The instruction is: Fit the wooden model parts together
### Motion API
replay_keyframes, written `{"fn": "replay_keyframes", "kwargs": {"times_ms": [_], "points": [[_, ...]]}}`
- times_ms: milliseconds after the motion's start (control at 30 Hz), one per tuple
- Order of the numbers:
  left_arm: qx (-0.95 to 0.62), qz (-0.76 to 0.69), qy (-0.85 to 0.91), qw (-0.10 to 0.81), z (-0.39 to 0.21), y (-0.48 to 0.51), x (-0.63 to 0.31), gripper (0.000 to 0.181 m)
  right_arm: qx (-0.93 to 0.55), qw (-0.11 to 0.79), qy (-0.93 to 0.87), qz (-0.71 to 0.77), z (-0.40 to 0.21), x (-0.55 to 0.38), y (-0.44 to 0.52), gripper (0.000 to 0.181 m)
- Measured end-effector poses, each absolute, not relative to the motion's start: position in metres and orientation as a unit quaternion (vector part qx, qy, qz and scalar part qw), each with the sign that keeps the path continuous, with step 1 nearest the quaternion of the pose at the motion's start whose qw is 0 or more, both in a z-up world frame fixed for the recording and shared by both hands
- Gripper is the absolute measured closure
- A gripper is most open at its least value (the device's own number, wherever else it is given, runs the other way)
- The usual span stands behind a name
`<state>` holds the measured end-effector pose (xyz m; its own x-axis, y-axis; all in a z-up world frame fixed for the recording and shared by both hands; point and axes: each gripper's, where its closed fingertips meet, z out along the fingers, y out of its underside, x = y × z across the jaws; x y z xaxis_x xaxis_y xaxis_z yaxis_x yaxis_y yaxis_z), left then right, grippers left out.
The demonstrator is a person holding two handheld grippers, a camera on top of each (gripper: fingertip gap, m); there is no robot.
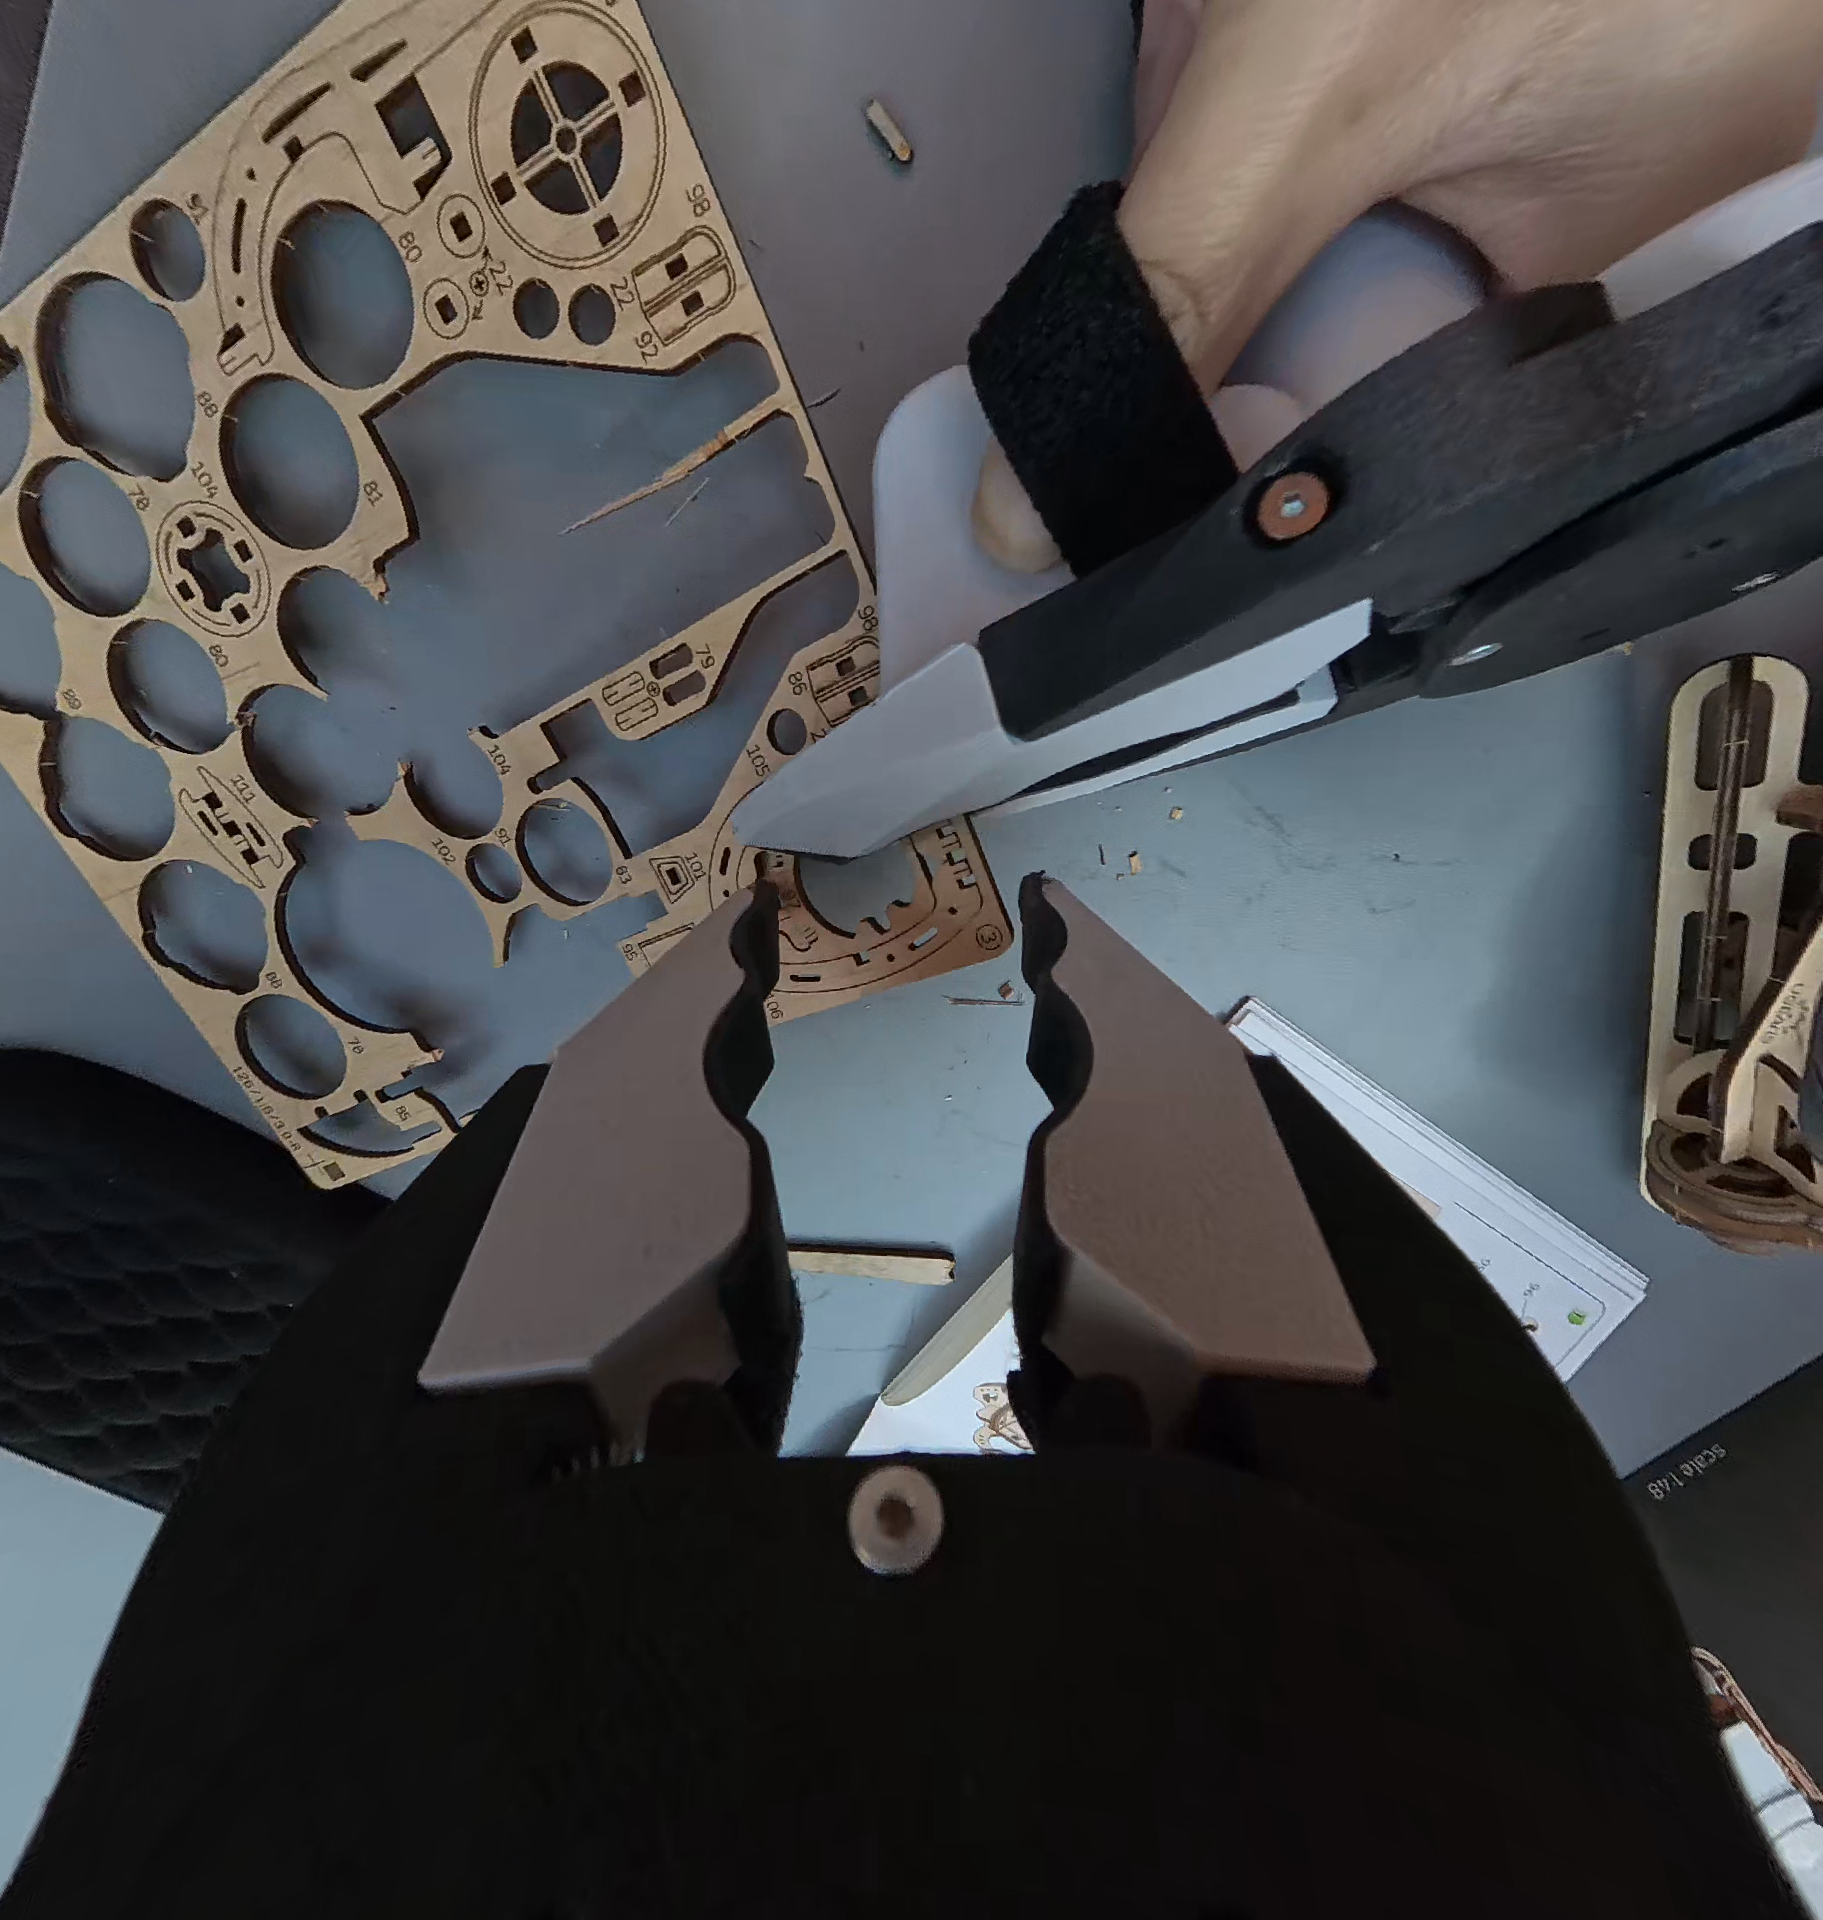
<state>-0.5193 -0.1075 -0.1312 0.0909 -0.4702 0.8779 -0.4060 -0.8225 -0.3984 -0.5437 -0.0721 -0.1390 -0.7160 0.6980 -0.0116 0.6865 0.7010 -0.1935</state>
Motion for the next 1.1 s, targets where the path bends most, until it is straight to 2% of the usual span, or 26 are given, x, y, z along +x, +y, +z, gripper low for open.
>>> {"fn": "replay_keyframes", "kwargs": {"times_ms": [133, 300, 500, 633, 833, 967, 1100], "points": [[-0.743, -0.595, 0.305, 0.027, -0.134, -0.109, -0.519, 0.180, -0.372, 0.021, -0.925, 0.080, -0.143, -0.544, -0.073, 0.135], [-0.732, -0.608, 0.307, 0.019, -0.130, -0.112, -0.519, 0.180, -0.352, 0.070, -0.929, 0.095, -0.133, -0.544, -0.078, 0.138], [-0.727, -0.611, 0.312, 0.025, -0.129, -0.113, -0.518, 0.180, -0.461, 0.123, -0.842, 0.252, -0.098, -0.541, -0.058, 0.143], [-0.724, -0.614, 0.312, 0.028, -0.127, -0.112, -0.518, 0.181, -0.542, 0.137, -0.762, 0.327, -0.103, -0.539, -0.058, 0.134], [-0.730, -0.611, 0.305, 0.032, -0.128, -0.109, -0.517, 0.180, -0.654, 0.137, -0.615, 0.418, -0.109, -0.532, -0.064, 0.135], [-0.733, -0.608, 0.304, 0.031, -0.129, -0.109, -0.517, 0.180, -0.684, 0.155, -0.613, 0.365, -0.132, -0.521, -0.062, 0.136], [-0.733, -0.608, 0.303, 0.031, -0.130, -0.109, -0.517, 0.180, -0.693, 0.150, -0.595, 0.379, -0.132, -0.523, -0.066, 0.143]]}}
